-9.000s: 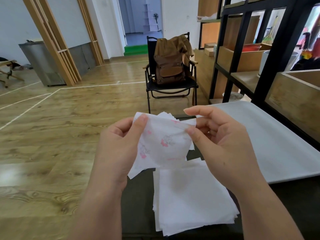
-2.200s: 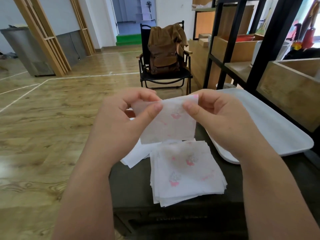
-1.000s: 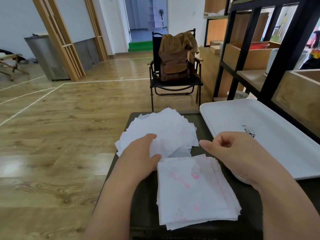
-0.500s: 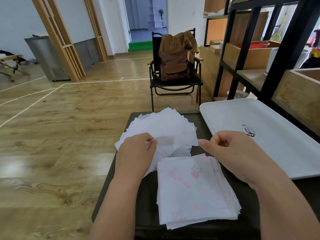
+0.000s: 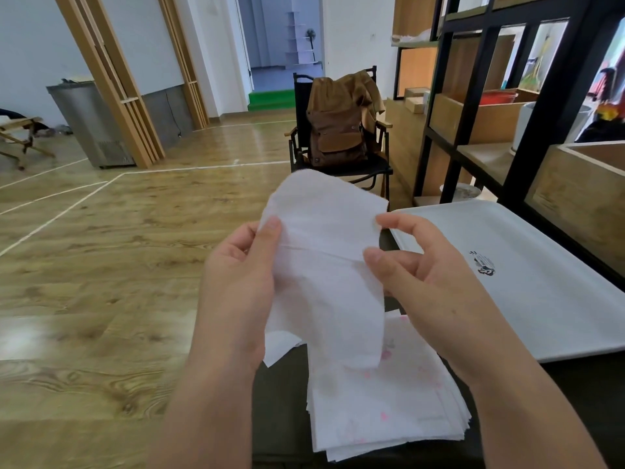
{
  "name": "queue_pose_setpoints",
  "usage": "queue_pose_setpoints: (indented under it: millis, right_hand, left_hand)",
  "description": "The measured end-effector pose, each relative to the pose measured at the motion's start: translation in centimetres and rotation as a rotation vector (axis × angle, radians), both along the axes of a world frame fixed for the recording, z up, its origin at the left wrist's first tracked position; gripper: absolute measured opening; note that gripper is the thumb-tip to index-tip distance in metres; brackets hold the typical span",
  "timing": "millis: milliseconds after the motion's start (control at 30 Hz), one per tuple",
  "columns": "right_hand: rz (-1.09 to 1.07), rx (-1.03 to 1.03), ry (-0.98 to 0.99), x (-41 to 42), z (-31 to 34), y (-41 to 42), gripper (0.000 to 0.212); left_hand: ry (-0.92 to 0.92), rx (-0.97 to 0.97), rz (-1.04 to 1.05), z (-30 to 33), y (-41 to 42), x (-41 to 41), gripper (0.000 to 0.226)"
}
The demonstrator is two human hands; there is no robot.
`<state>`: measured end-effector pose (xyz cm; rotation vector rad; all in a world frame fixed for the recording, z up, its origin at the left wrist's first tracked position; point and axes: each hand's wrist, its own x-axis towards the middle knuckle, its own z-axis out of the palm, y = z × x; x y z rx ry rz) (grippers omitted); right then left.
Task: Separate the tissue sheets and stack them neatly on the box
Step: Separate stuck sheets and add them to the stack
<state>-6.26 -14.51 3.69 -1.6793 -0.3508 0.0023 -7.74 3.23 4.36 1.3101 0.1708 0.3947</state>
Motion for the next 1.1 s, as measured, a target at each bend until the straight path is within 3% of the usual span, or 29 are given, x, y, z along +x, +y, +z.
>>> queue_pose_setpoints:
  millis: [100,167,267,533,700,833,1000,1100]
  right_hand:
    - [-0.034,0.119,0.006,-0.1,0.2,-0.1,0.039]
    - [-0.099,0.12,-0.038,0.0,0.2,-0.3,0.035]
    - [-0.148,0.112,-0.07,0.1,0.2,-0.6,0.019]
    - [-0.185,-0.223,-0.135,0.5,-0.3,-1.0,0.015]
    - [-0.277,-0.4,-0.29,0.7,-0.3,-1.1,0.004]
    - [-0.276,-0.426,-0.367,0.5,0.5,-1.6,0.003]
    - [-0.08,-0.17,-0.256,-0.9,2.0,-2.4,0.014]
    - [-0.061,-0.211,-0.138,-1.1,2.2,-3.1,0.021]
  left_hand:
    - [0.03,0.17,0.094,-0.3,-0.4,0.0,0.004]
    - [0.031,0.27,0.094,-0.3,-0.2,-0.3,0.021]
    - [-0.054,0.415,-0.004,0.2,0.0,-0.8,0.022]
    - [-0.063,0.805,0.112,-0.1,0.3,-0.8,0.018]
    - [-0.099,0.878,0.188,0.1,0.6,-0.8,0.016]
    - [-0.095,0.806,0.007,0.9,1.1,-1.3,0.011]
    - [-0.129,0.612,-0.222,2.1,0.8,-2.6,0.006]
    - [0.003,0.66,-0.29,2.1,1.1,-2.8,0.014]
